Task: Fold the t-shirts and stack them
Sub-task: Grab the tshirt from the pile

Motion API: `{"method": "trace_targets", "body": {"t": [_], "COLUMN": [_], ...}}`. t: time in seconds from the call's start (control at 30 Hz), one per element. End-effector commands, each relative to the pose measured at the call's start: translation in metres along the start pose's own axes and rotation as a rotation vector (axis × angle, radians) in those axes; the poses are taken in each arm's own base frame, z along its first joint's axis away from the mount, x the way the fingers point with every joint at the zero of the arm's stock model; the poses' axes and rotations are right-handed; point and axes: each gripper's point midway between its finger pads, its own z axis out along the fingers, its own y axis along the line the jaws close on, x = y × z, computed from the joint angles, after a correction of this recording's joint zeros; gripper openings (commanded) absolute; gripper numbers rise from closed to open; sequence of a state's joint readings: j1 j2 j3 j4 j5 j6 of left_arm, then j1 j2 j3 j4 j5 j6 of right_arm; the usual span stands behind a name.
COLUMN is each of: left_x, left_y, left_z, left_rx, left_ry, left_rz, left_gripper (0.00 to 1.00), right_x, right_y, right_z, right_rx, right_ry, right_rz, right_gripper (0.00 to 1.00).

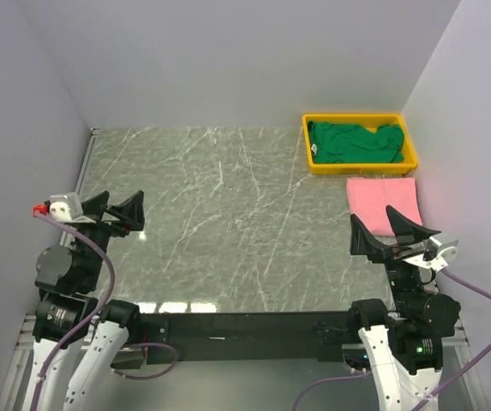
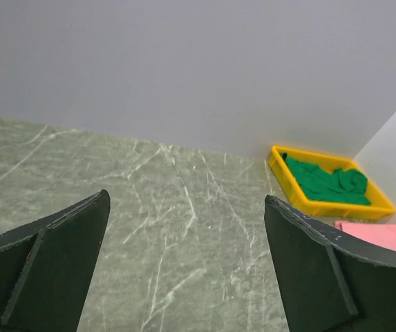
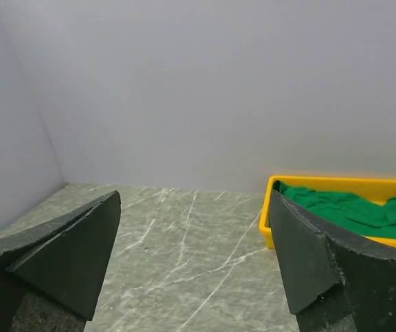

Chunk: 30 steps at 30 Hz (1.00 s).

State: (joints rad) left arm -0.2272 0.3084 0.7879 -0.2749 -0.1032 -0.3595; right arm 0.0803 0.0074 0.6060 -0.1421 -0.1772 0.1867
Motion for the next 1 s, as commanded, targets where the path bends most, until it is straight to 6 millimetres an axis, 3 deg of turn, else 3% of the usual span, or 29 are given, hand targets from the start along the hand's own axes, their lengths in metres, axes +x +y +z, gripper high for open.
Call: {"method": "trace_targets", "body": {"t": [0.0, 0.17, 0.2, 0.23, 0.33, 0.37, 0.43, 0.5, 0.63, 0.67, 0.77, 0.83, 0.87, 0.97], "left_x": [0.0, 0.04, 0.054, 0.062, 0.082, 0.084, 0.086, 0.087, 0.089, 0.091, 0.092, 0.094, 0.095, 0.098], "left_y": [0.001, 0.013, 0.016, 0.017, 0.015, 0.013, 0.014, 0.016, 0.013, 0.012, 0.011, 0.01, 0.01, 0.012], "left_z": [0.003, 0.017, 0.02, 0.021, 0.022, 0.021, 0.019, 0.018, 0.016, 0.016, 0.015, 0.015, 0.015, 0.016], "left_rx": [0.007, -0.023, -0.027, -0.024, 0.008, 0.018, 0.017, 0.006, 0.021, 0.024, 0.031, 0.038, 0.039, 0.026], "left_ry": [-0.031, 0.04, 0.072, 0.091, 0.127, 0.132, 0.139, 0.136, 0.145, 0.15, 0.154, 0.159, 0.165, 0.176], "left_rz": [0.015, 0.018, 0.014, 0.011, 0.018, 0.018, 0.045, 0.055, 0.057, 0.059, 0.061, 0.064, 0.066, 0.069], "left_gripper": [0.99, 0.99, 0.99, 0.99, 0.99, 0.99, 0.99, 0.99, 0.99, 0.99, 0.99, 0.99, 0.99, 0.99], "right_x": [-0.016, 0.0, 0.016, 0.017, 0.048, 0.063, 0.087, 0.107, 0.149, 0.163, 0.194, 0.215, 0.234, 0.276], "right_y": [0.009, 0.003, -0.003, -0.004, -0.018, -0.026, -0.042, -0.064, -0.099, -0.107, -0.132, -0.149, -0.158, -0.184], "right_z": [-0.002, 0.03, 0.044, 0.053, 0.085, 0.103, 0.116, 0.142, 0.179, 0.198, 0.23, 0.239, 0.254, 0.274], "right_rx": [-0.034, -0.003, 0.023, 0.025, 0.111, 0.151, 0.249, 0.362, 0.477, 0.489, 0.549, 0.595, 0.601, 0.629], "right_ry": [-0.048, 0.012, 0.073, 0.076, 0.197, 0.262, 0.366, 0.45, 0.591, 0.628, 0.687, 0.735, 0.762, 0.829], "right_rz": [0.005, 0.153, 0.191, 0.218, 0.326, 0.354, 0.368, 0.353, 0.268, 0.25, 0.21, 0.21, 0.218, 0.214], "right_gripper": [0.94, 0.94, 0.95, 0.95, 0.95, 0.95, 0.95, 0.95, 0.96, 0.96, 0.96, 0.96, 0.96, 0.96]}}
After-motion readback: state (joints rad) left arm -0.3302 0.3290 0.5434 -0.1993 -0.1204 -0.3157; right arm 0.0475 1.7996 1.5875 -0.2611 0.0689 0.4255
